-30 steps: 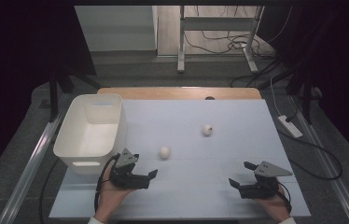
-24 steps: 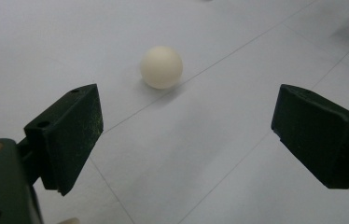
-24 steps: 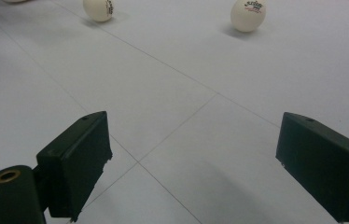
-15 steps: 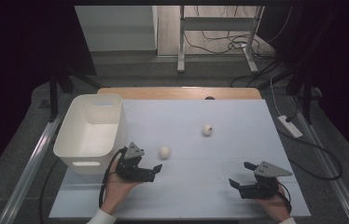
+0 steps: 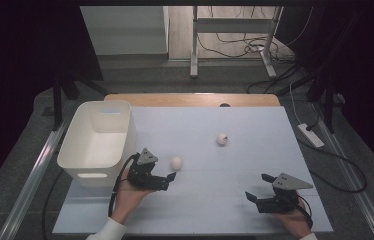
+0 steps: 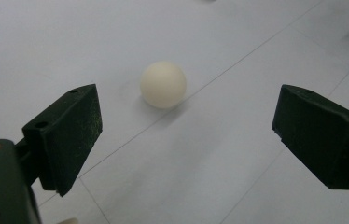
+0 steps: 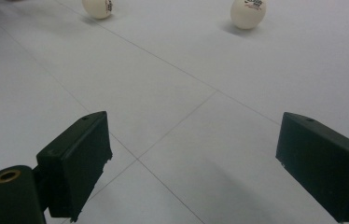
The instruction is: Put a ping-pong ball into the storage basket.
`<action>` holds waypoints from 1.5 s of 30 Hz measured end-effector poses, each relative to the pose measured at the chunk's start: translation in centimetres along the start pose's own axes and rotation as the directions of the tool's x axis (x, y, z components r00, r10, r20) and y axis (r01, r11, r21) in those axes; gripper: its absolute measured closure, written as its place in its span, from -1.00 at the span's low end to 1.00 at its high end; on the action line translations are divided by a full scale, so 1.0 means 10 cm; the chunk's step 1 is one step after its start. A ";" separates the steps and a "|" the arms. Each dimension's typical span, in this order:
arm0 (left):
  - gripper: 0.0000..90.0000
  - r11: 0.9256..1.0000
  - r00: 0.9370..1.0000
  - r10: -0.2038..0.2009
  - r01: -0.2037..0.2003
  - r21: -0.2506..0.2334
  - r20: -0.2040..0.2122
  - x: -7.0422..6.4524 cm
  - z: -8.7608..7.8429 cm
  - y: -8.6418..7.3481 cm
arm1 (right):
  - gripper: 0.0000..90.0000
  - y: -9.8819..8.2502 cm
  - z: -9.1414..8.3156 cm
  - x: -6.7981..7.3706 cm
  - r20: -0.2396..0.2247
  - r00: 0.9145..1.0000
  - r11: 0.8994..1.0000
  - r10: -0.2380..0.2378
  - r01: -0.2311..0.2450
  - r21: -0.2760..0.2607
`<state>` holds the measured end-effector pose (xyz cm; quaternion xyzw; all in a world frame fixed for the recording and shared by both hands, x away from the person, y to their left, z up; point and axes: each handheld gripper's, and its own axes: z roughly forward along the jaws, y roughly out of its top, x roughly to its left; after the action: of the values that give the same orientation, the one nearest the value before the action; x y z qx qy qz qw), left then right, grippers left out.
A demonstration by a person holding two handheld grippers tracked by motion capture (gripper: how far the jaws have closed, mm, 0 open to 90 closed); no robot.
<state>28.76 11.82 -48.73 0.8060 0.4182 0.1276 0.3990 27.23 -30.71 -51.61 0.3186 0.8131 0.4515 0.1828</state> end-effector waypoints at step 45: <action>-0.80 0.995 0.998 0.030 -0.035 0.097 0.052 0.03 0.50 0.16 | -0.78 -0.02 0.00 -0.01 0.009 1.000 1.000 -0.006 0.006 0.014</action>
<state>32.56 8.79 -50.78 0.8343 0.4005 0.0930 0.3674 27.23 -30.83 -51.77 0.3195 0.8163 0.4439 0.1857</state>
